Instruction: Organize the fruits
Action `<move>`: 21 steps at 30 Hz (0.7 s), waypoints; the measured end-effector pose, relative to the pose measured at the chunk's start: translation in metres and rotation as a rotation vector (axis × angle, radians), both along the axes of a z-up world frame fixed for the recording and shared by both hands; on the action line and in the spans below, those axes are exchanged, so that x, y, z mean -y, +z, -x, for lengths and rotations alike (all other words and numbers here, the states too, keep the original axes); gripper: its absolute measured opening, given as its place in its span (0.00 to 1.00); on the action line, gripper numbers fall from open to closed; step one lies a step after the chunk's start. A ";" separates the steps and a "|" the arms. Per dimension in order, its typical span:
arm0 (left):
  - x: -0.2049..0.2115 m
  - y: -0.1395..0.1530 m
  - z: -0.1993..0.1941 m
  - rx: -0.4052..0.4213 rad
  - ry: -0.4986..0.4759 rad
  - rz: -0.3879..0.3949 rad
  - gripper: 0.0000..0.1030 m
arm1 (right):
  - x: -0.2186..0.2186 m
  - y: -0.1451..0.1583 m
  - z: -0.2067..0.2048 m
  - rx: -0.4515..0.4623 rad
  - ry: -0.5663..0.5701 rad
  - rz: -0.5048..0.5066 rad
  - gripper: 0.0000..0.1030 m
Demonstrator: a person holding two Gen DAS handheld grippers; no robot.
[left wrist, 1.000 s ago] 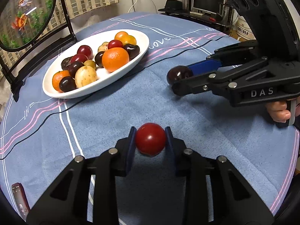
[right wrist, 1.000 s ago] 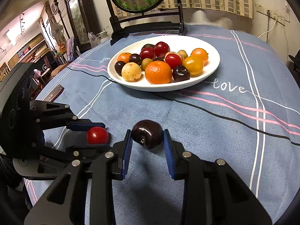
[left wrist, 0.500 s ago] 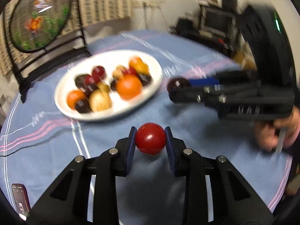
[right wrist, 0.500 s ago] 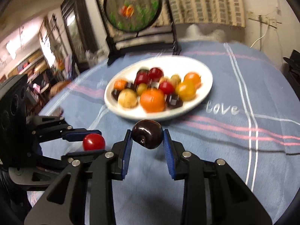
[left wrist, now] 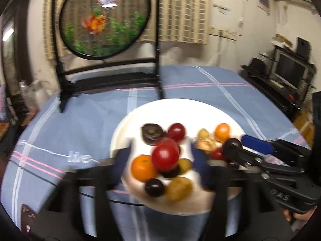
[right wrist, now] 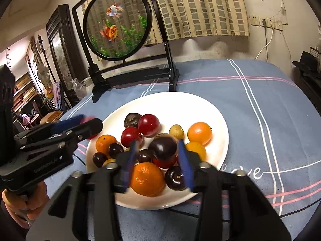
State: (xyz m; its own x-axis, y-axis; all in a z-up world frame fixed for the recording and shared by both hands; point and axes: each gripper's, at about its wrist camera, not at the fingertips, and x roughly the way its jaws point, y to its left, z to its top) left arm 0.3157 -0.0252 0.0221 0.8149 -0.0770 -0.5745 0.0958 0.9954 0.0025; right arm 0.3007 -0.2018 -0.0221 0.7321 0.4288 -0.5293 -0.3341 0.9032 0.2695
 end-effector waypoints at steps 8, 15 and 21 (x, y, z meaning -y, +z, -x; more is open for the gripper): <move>-0.012 0.014 0.043 0.029 0.019 -0.011 0.98 | 0.005 0.010 0.035 0.007 0.051 0.052 0.78; -0.011 -0.003 0.087 -0.004 -0.035 -0.056 0.98 | 0.014 -0.010 0.086 -0.034 0.091 0.085 0.96; -0.013 -0.009 0.107 -0.008 -0.034 -0.072 0.98 | 0.007 -0.013 0.107 -0.010 0.100 0.134 0.97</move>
State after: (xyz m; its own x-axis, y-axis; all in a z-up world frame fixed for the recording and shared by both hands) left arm 0.2083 -0.0126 0.0128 0.8075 -0.0629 -0.5865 0.1301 0.9888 0.0731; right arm 0.1939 -0.2091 -0.0346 0.6840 0.4240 -0.5936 -0.4219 0.8938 0.1523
